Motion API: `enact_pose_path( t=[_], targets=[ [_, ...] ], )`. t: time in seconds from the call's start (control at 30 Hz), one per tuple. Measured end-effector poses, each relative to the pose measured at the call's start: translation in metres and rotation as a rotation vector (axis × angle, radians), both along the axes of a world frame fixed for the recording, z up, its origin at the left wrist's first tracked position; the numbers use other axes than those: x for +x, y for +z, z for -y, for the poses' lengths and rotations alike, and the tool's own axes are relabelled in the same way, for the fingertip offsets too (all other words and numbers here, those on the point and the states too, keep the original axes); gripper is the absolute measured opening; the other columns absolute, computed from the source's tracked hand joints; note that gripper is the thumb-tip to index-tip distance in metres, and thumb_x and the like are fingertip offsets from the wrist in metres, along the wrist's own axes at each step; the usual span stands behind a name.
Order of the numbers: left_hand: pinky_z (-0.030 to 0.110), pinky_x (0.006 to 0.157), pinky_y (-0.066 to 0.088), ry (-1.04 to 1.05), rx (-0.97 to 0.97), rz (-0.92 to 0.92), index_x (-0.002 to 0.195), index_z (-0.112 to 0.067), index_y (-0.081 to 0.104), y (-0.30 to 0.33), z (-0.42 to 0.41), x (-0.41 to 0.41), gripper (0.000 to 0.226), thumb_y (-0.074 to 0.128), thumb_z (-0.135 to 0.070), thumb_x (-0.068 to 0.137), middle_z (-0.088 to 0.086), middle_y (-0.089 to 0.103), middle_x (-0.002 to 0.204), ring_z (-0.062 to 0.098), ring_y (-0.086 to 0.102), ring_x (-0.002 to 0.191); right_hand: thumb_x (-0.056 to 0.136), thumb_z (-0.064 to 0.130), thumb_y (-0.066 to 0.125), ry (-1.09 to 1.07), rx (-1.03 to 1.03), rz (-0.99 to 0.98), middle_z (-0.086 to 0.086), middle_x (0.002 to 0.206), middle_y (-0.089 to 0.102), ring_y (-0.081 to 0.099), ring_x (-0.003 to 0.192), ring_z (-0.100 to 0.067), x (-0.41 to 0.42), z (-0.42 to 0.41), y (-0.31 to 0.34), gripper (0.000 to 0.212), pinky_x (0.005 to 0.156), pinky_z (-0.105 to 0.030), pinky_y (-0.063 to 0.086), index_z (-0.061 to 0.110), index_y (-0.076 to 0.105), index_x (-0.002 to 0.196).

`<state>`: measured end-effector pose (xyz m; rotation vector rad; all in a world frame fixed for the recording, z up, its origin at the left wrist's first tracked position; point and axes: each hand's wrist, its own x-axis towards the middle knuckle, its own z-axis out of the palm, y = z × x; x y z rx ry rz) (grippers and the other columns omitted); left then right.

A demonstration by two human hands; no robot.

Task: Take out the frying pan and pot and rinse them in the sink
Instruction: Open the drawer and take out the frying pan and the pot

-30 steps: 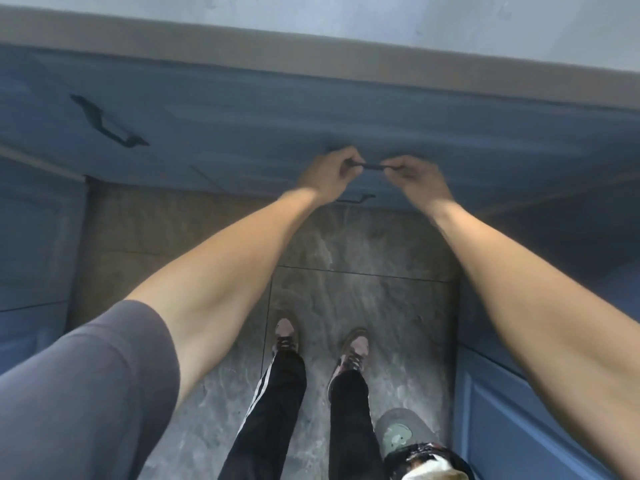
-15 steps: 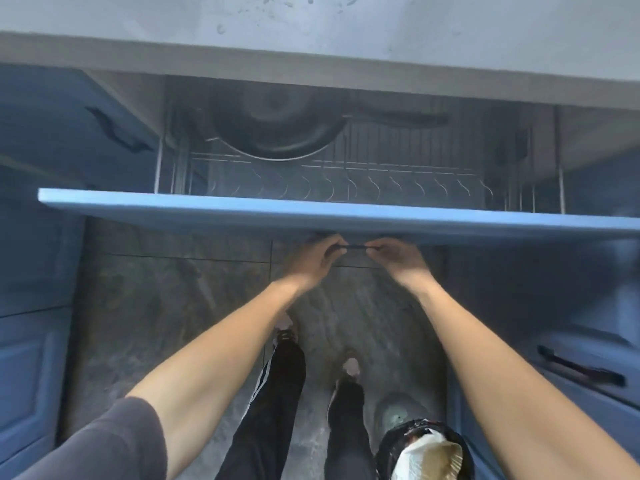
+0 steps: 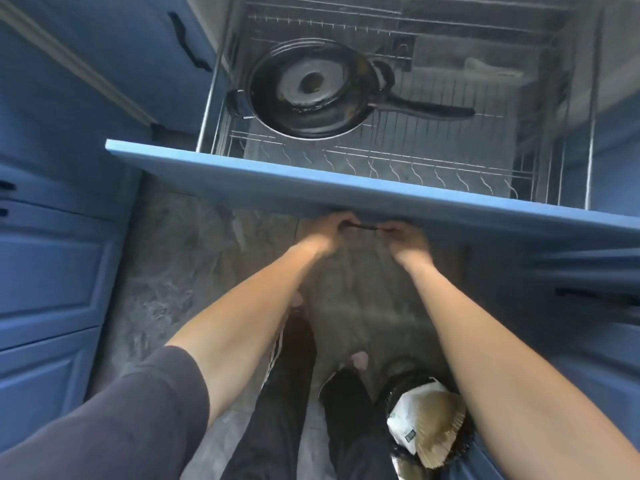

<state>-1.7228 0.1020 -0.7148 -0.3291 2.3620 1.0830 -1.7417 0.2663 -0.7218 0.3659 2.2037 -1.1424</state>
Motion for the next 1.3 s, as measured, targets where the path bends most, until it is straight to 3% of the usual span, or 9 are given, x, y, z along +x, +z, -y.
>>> enact_pose_path(
  t=[0.17, 0.33, 0.5, 0.6, 0.67, 0.77, 0.93, 1.13, 1.3],
  targets=[
    [0.017, 0.060, 0.034, 0.036, -0.068, 0.011, 0.099, -0.024, 0.065, 0.000, -0.008, 0.040, 0.014, 0.054, -0.021, 0.091, -0.002, 0.062, 0.096, 0.020, 0.054, 0.086, 0.064, 0.047, 0.057, 0.051, 0.057, 0.030, 0.010, 0.099, 0.072, 0.065, 0.098, -0.019, 0.036, -0.011, -0.009, 0.012, 0.094, -0.037, 0.049, 0.058, 0.062, 0.065],
    [0.026, 0.068, 0.037, 0.023, -0.138, -0.055, 0.104, -0.023, 0.064, -0.004, -0.007, 0.059, 0.017, 0.052, -0.023, 0.092, 0.000, 0.068, 0.104, 0.023, 0.060, 0.094, 0.085, 0.011, 0.062, 0.008, -0.066, -0.030, -0.004, 0.094, 0.065, 0.056, 0.087, -0.013, 0.053, -0.004, -0.011, 0.016, 0.063, 0.002, 0.035, 0.012, 0.070, 0.099],
    [0.032, 0.078, 0.043, -0.018, -0.113, -0.073, 0.113, -0.018, 0.062, -0.003, -0.013, 0.054, 0.024, 0.048, -0.017, 0.094, 0.010, 0.065, 0.115, 0.032, 0.059, 0.103, 0.084, 0.013, 0.064, -0.002, -0.070, -0.089, -0.006, 0.096, 0.069, 0.059, 0.082, -0.004, 0.048, -0.005, -0.013, 0.011, 0.081, -0.021, 0.042, 0.022, 0.066, 0.089],
    [0.034, 0.083, 0.044, -0.165, -0.142, 0.010, 0.130, -0.020, 0.052, 0.009, -0.005, 0.057, 0.038, 0.043, -0.012, 0.094, 0.014, 0.058, 0.127, 0.035, 0.056, 0.110, 0.087, 0.016, 0.060, 0.079, -0.019, -0.048, 0.001, 0.094, 0.063, 0.056, 0.060, 0.006, 0.046, -0.006, -0.008, 0.008, 0.069, -0.019, 0.042, 0.019, 0.065, 0.093],
    [0.036, 0.093, 0.044, -0.307, -0.176, 0.086, 0.143, -0.022, 0.035, 0.024, -0.002, 0.066, 0.053, 0.048, -0.017, 0.092, 0.013, 0.051, 0.138, 0.034, 0.052, 0.120, 0.090, 0.016, 0.055, 0.249, 0.043, 0.008, -0.004, 0.110, 0.061, 0.062, 0.087, -0.012, 0.049, -0.006, 0.006, 0.032, 0.071, -0.015, 0.040, 0.011, 0.059, 0.121],
    [0.036, 0.095, 0.042, -0.390, -0.171, 0.040, 0.138, -0.023, 0.038, 0.072, 0.007, 0.085, 0.048, 0.051, -0.030, 0.092, 0.007, 0.051, 0.137, 0.027, 0.051, 0.122, 0.087, 0.032, 0.061, 0.518, 0.078, 0.041, -0.007, 0.139, 0.048, 0.046, 0.127, -0.024, 0.061, -0.019, 0.059, 0.061, 0.102, -0.026, 0.035, 0.015, 0.036, 0.141],
    [0.030, 0.091, 0.049, -0.175, 0.090, -0.135, 0.099, -0.038, 0.055, 0.195, 0.047, 0.106, 0.012, 0.058, -0.034, 0.088, -0.019, 0.067, 0.104, -0.001, 0.062, 0.099, 0.081, 0.041, 0.067, 0.605, -0.148, -0.014, 0.015, 0.110, 0.068, 0.060, 0.104, 0.003, 0.060, -0.063, 0.187, 0.030, 0.101, -0.032, 0.043, 0.030, 0.064, 0.109],
    [0.027, 0.081, 0.049, 0.048, 0.126, -0.260, 0.092, -0.045, 0.062, 0.268, 0.101, 0.037, 0.020, 0.058, -0.054, 0.074, -0.017, 0.071, 0.093, 0.002, 0.065, 0.088, 0.080, 0.025, 0.071, 0.471, -0.200, -0.148, 0.007, 0.096, 0.073, 0.068, 0.093, -0.010, 0.009, -0.080, 0.282, 0.016, 0.091, -0.031, 0.051, 0.029, 0.068, 0.096],
    [0.034, 0.094, 0.049, 0.002, 0.046, -0.156, 0.105, -0.037, 0.059, 0.246, 0.144, -0.045, 0.018, 0.062, -0.034, 0.087, -0.014, 0.066, 0.098, 0.005, 0.064, 0.093, 0.078, 0.028, 0.073, 0.392, -0.156, -0.223, 0.008, 0.098, 0.072, 0.068, 0.091, -0.013, -0.056, -0.047, 0.271, 0.018, 0.090, -0.035, 0.052, 0.030, 0.067, 0.095]
  ],
)
